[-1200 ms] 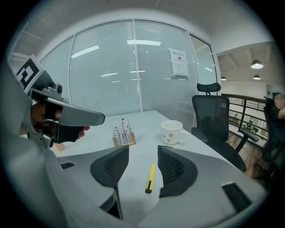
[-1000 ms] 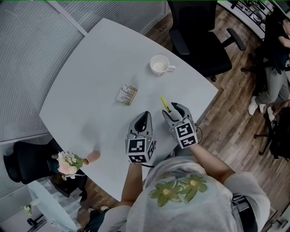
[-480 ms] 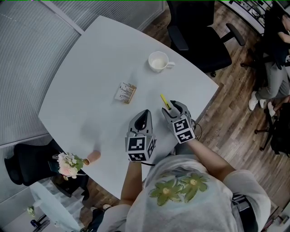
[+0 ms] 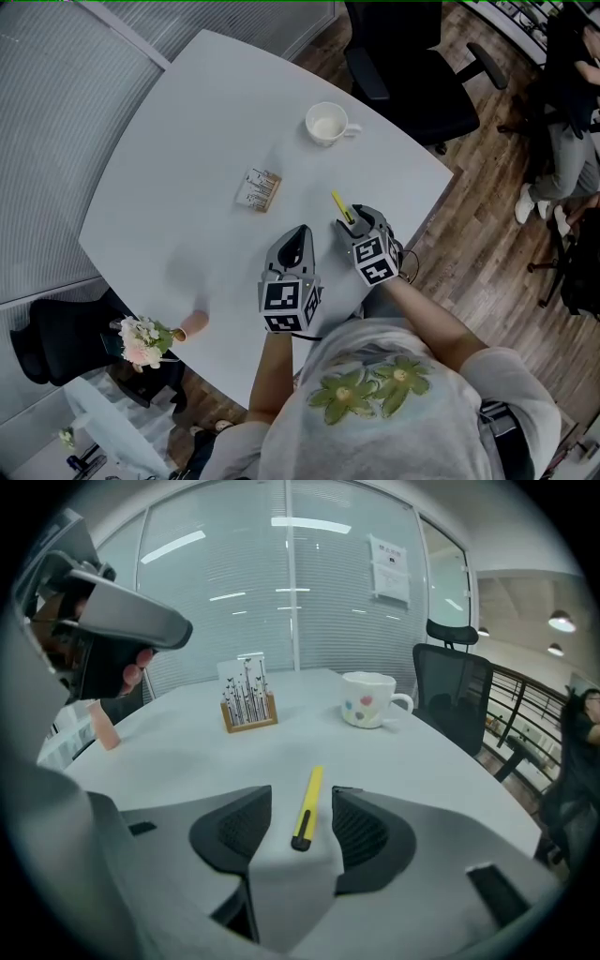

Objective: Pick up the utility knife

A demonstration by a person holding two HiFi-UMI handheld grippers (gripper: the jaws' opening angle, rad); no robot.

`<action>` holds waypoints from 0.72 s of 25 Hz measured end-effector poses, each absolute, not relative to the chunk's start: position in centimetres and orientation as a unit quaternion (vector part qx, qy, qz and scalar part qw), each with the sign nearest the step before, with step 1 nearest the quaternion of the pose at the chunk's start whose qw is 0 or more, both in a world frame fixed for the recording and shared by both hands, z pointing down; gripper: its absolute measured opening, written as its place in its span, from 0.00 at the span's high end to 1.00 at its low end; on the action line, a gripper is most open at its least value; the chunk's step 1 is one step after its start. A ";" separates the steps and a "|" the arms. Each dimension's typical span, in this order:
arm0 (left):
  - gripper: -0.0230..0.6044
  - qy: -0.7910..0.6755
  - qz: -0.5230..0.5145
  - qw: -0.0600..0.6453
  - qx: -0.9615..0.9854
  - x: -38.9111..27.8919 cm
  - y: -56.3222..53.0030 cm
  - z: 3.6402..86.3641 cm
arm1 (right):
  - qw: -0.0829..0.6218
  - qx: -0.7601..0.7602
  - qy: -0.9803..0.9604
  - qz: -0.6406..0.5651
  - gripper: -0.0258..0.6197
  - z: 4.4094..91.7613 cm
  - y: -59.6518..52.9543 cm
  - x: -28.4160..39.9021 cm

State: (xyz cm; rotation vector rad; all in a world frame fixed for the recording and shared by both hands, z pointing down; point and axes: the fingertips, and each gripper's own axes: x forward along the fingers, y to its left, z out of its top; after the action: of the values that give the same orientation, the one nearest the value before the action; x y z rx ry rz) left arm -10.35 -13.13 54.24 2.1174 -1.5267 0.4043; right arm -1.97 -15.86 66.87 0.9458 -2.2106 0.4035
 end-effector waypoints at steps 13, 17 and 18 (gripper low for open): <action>0.96 -0.555 0.153 0.249 0.779 -10.4 -13.0 54.6 | 0.375 0.357 -0.840 0.162 0.63 69.3 -15.8 -2.1; 0.96 -0.555 0.153 0.249 0.779 -10.3 -13.1 54.6 | 0.379 0.355 -0.839 0.161 0.63 69.7 -15.9 -2.1; 0.96 -0.555 0.153 0.249 0.779 -10.3 -13.1 54.6 | 0.381 0.355 -0.839 0.161 0.63 69.8 -15.9 -2.1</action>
State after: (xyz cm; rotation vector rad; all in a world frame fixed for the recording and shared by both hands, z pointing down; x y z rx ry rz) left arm -10.25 -13.12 54.58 2.1219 -1.5104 0.4170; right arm -2.06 -15.88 69.76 0.9053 -2.1410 0.4122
